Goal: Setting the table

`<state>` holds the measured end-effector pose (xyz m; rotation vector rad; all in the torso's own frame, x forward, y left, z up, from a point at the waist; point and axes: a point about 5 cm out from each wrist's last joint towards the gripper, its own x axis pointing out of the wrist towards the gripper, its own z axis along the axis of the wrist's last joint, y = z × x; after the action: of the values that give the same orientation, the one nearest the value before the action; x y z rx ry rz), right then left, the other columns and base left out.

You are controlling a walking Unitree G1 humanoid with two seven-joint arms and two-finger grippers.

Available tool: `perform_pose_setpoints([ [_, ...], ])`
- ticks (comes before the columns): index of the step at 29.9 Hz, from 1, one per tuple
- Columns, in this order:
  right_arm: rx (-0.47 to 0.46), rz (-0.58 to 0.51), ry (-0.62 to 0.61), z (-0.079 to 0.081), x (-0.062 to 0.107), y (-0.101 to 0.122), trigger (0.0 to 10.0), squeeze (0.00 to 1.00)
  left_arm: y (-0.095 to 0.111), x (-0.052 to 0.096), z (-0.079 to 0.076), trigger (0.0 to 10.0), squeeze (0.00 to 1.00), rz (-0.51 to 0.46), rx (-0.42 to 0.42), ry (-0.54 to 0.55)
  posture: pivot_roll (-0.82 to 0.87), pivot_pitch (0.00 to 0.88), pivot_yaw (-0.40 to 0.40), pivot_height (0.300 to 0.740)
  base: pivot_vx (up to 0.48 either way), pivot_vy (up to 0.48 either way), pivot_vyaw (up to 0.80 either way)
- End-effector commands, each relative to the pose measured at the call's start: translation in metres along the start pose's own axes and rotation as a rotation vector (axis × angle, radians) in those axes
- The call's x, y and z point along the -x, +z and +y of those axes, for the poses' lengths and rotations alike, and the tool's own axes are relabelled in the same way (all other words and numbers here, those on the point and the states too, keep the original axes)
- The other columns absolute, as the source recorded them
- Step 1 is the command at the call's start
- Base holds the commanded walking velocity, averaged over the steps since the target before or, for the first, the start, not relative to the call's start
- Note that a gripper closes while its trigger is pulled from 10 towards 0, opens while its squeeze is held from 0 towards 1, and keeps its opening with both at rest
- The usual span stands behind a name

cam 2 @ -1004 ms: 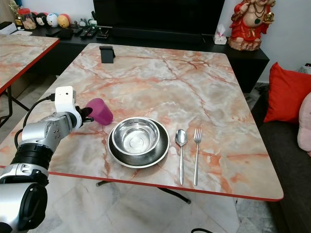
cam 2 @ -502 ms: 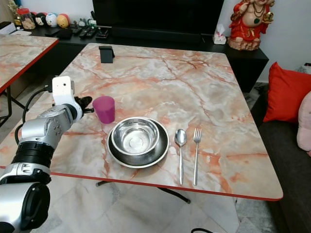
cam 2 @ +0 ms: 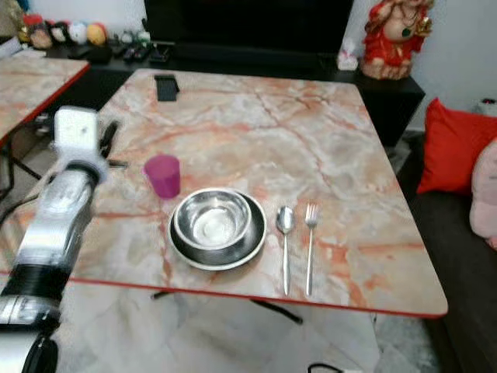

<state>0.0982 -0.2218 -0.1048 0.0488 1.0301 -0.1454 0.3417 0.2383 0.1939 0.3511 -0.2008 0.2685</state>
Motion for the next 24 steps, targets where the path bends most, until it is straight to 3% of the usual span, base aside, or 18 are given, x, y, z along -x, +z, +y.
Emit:
perform_pose_setpoints([
  [1, -0.019, -0.006, -0.016, -0.002, 0.001, 0.0, 10.0, 0.0, 0.003, 0.006, 0.034, 10.0, 0.0, -0.045, -0.057, 0.183, 0.0, 0.0, -0.04, 0.736, 0.0, 0.0, 0.0],
  [4, -0.024, -0.007, -0.021, -0.002, 0.0, 0.0, 10.0, 0.0, -0.016, 0.024, 0.073, 10.0, 0.0, 0.002, -0.131, 0.373, 0.02, 0.0, -0.039, 0.736, 0.0, 0.0, 0.0],
  [5, -0.027, -0.008, -0.024, -0.001, 0.0, 0.0, 10.0, 0.0, -0.032, 0.036, 0.096, 10.0, 0.0, 0.069, -0.179, 0.484, 0.02, 0.0, -0.037, 0.736, 0.0, 0.0, 0.0],
  [6, -0.027, -0.008, -0.024, -0.001, 0.0, 0.0, 10.0, 0.0, -0.032, 0.036, 0.096, 10.0, 0.0, 0.069, -0.179, 0.484, 0.02, 0.0, -0.037, 0.736, 0.0, 0.0, 0.0],
  [8, -0.03, -0.009, -0.025, -0.001, 0.0, 0.0, 10.0, 0.0, -0.049, 0.048, 0.115, 10.0, 0.0, 0.132, -0.223, 0.564, 0.02, 0.0, -0.035, 0.736, 0.0, 0.0, 0.0],
  [9, -0.032, -0.01, -0.026, 0.0, 0.0, 0.0, 10.0, 0.0, -0.076, 0.069, 0.14, 10.0, 0.0, 0.267, -0.269, 0.661, 0.03, 0.0, -0.031, 0.736, 0.0, 0.0, 0.0],
  [13, -0.039, -0.012, -0.03, 0.002, 0.0, 0.0, 10.0, 0.0, -0.113, 0.101, 0.163, 10.0, 0.0, 0.453, -0.34, 0.736, 0.03, 0.0, -0.024, 0.736, 0.0, 0.0, 0.0],
  [14, -0.039, -0.012, -0.03, 0.002, 0.0, 0.0, 10.0, 0.0, -0.113, 0.101, 0.163, 10.0, 0.0, 0.453, -0.34, 0.736, 0.03, 0.0, -0.024, 0.736, 0.0, 0.0, 0.0],
  [17, -0.044, -0.013, -0.033, 0.002, 0.0, 0.0, 10.0, 0.0, -0.155, 0.136, 0.16, 10.0, 0.0, 0.696, -0.31, 0.711, 0.04, 0.0, -0.028, 0.736, 0.0, 0.0, 0.0],
  [19, -0.041, -0.009, -0.032, 0.003, 0.0, 0.0, 10.0, 0.0, -0.174, 0.148, 0.136, 10.0, 0.0, 0.776, -0.35, 0.558, 0.03, 0.0, -0.022, 0.736, 0.0, 0.0, 0.0],
  [21, -0.046, -0.009, -0.032, 0.003, 0.0, 0.0, 10.0, 0.0, -0.18, 0.153, 0.125, 10.0, 0.0, 0.802, -0.35, 0.512, 0.02, 0.0, -0.018, 0.736, 0.0, 0.0, 0.0],
  [24, -0.057, -0.01, -0.039, 0.003, 0.0, -0.001, 10.0, 0.0, -0.198, 0.163, 0.096, 10.0, 0.0, 0.933, -0.26, 0.376, 0.03, 0.0, -0.022, 0.736, 0.0, 0.0, 0.0],
])
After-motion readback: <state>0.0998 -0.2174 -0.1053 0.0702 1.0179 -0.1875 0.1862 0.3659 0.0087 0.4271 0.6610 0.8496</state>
